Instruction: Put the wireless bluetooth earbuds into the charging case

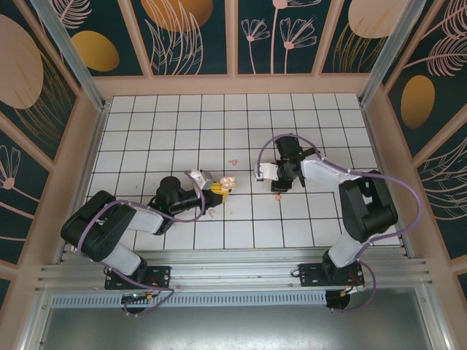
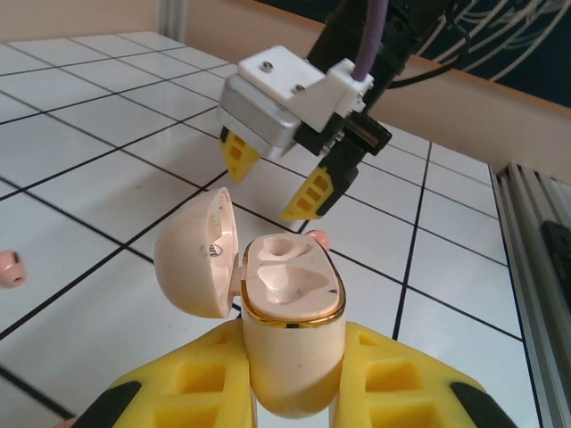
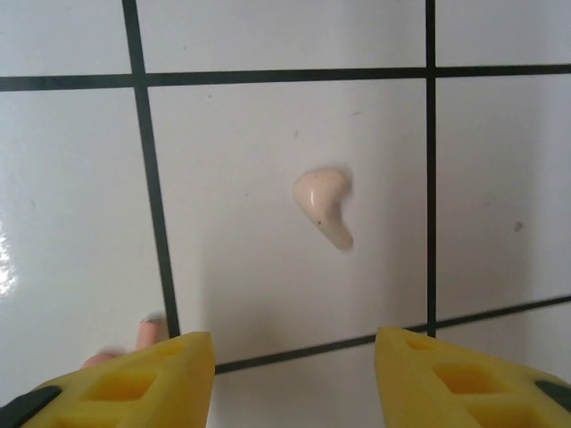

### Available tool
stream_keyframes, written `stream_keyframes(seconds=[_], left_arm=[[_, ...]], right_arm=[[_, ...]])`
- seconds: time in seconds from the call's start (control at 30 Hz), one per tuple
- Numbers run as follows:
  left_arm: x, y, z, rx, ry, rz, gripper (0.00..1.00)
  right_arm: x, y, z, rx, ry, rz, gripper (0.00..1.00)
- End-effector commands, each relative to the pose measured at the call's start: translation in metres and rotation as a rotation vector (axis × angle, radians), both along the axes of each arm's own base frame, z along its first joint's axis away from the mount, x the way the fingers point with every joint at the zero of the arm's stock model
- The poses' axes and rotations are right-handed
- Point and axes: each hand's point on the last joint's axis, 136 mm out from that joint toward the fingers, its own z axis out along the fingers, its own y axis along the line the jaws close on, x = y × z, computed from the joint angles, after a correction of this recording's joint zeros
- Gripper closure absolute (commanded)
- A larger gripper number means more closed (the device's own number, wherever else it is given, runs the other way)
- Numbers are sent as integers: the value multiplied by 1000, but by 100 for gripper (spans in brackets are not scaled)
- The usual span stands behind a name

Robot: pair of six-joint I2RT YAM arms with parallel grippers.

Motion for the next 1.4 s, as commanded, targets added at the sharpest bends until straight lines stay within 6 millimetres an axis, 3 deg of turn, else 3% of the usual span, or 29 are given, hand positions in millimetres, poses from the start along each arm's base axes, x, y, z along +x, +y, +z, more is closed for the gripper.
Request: stream_keyframes(seconds=[0.0, 0.23, 0.6, 1.37], left_arm=[[5, 6, 21, -81, -48, 31, 86], [3, 13, 18, -81, -51, 42, 86], [3, 12, 15, -68, -48, 18, 86], [-1, 10, 16, -50, -44, -14, 86]], right_arm=[[13, 13, 14, 30, -27, 85, 50], [20, 24, 10, 30, 19, 147, 53], [10, 39, -11, 27, 98, 189, 61], [15, 39, -36, -20, 163, 157, 69]])
